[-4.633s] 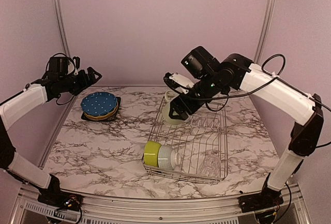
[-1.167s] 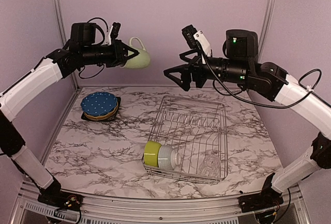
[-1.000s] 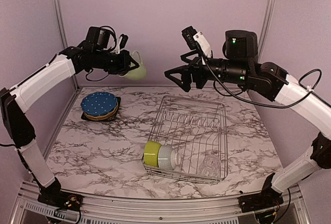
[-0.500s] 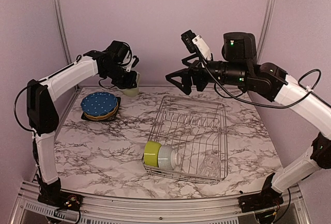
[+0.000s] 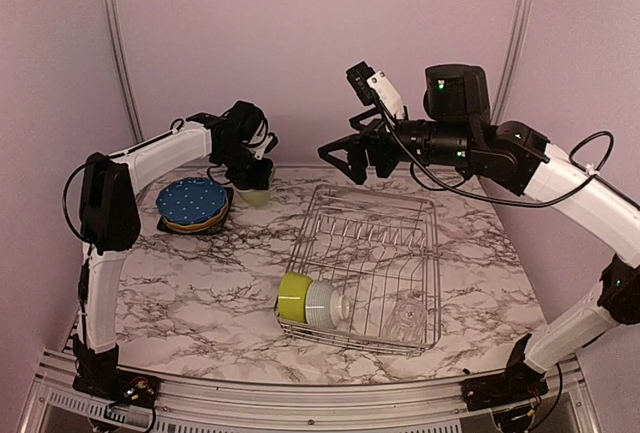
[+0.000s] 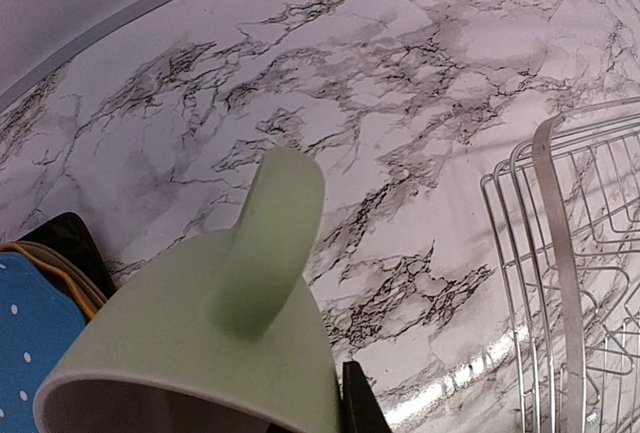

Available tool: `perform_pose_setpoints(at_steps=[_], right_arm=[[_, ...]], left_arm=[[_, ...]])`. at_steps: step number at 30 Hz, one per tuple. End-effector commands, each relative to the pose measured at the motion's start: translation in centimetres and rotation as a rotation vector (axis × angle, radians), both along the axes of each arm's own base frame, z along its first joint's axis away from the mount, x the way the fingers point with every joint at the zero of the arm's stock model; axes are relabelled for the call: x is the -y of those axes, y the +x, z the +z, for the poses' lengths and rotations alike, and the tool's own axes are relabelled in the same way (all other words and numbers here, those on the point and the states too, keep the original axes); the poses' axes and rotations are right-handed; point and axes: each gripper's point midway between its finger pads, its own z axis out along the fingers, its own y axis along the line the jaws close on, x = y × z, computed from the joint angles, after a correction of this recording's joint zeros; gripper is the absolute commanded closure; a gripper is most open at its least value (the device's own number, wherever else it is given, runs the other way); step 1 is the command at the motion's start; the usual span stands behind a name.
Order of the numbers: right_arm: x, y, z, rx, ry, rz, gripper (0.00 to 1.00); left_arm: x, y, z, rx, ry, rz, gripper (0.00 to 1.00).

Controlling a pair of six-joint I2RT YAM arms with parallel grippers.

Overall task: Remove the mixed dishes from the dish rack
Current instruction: Place the cup at the center of the board.

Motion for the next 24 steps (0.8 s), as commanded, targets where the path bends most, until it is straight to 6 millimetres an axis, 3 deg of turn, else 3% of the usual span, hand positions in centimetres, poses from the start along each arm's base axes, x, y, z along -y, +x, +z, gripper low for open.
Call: perform_pose_setpoints(at_steps=[1, 24], right_arm=[[-0.1, 0.5, 0.5, -0.016, 0.008, -0.002, 0.02], [-0.5, 0.7, 0.4, -0.037, 0.007, 0.013, 0.01]], left_arm=[[-0.2, 1.8, 0.9, 0.066, 0.016, 0.005, 0.99], [-1.8, 1.3, -3.5, 0.000, 0.125, 0.007, 0.96]])
